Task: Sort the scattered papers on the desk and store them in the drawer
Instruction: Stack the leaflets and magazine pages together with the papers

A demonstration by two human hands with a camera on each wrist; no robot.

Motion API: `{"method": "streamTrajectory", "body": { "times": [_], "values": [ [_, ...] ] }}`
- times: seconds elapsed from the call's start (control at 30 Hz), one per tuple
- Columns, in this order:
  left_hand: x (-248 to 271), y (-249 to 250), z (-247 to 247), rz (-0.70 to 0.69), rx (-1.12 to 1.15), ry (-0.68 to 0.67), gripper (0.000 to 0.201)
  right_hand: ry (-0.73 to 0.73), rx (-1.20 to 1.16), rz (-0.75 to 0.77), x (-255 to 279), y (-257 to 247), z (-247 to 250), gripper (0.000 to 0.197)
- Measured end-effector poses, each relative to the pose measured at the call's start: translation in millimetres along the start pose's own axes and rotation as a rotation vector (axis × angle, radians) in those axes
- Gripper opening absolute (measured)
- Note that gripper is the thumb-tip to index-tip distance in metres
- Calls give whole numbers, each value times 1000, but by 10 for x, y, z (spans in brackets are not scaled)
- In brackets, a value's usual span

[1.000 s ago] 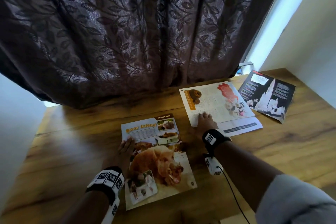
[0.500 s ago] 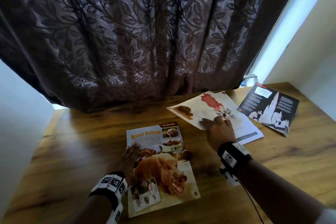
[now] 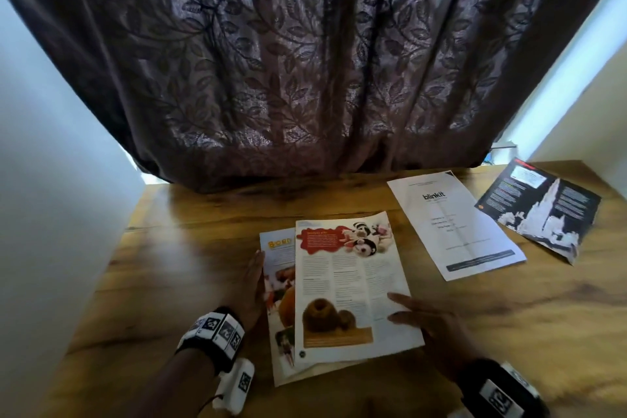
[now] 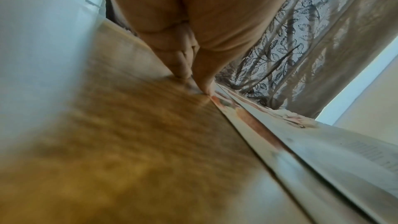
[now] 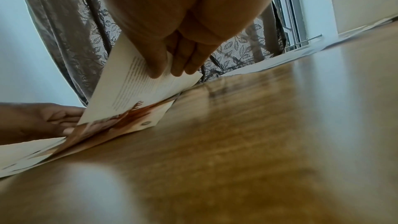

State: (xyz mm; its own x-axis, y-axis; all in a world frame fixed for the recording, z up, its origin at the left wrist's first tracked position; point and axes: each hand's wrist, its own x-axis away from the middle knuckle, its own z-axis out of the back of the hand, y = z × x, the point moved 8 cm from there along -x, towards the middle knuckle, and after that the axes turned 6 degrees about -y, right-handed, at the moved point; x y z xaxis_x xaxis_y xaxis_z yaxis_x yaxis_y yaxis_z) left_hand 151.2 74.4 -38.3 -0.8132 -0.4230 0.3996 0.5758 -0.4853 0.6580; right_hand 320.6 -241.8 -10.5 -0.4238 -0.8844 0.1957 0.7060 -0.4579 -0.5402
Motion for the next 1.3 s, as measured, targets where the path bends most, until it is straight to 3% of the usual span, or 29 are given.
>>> {"method": "streamTrajectory", "body": {
  "times": [0.1, 0.17, 0.3, 0.5, 0.83, 1.1, 1.3],
  "values": [
    [-17, 66, 40, 56, -10, 29, 48, -52, -11, -8, -57, -2, -71, 41],
    [-35, 86, 51, 56, -38, 23, 44, -77, -28, 12, -107, -35, -118, 39],
    [-22, 100, 22, 0, -81, -77, 66, -118, -44, 61, -205, -63, -242, 40],
    [6, 177, 67, -31, -51, -53, 91, -184, -18, 55, -322, -71, -282, 38],
    [-25, 147, 38, -109, 48, -87, 109, -229, 9, 66, -371, -97, -324, 36],
    [-94, 90, -51, -33, -212, -149, 122, -250, 102, 68, -336, -144, -295, 35],
    [-124, 7, -83, -4, -260, -160, 131, -305, 100, 49, -349, -183, -266, 35]
  ]
}}
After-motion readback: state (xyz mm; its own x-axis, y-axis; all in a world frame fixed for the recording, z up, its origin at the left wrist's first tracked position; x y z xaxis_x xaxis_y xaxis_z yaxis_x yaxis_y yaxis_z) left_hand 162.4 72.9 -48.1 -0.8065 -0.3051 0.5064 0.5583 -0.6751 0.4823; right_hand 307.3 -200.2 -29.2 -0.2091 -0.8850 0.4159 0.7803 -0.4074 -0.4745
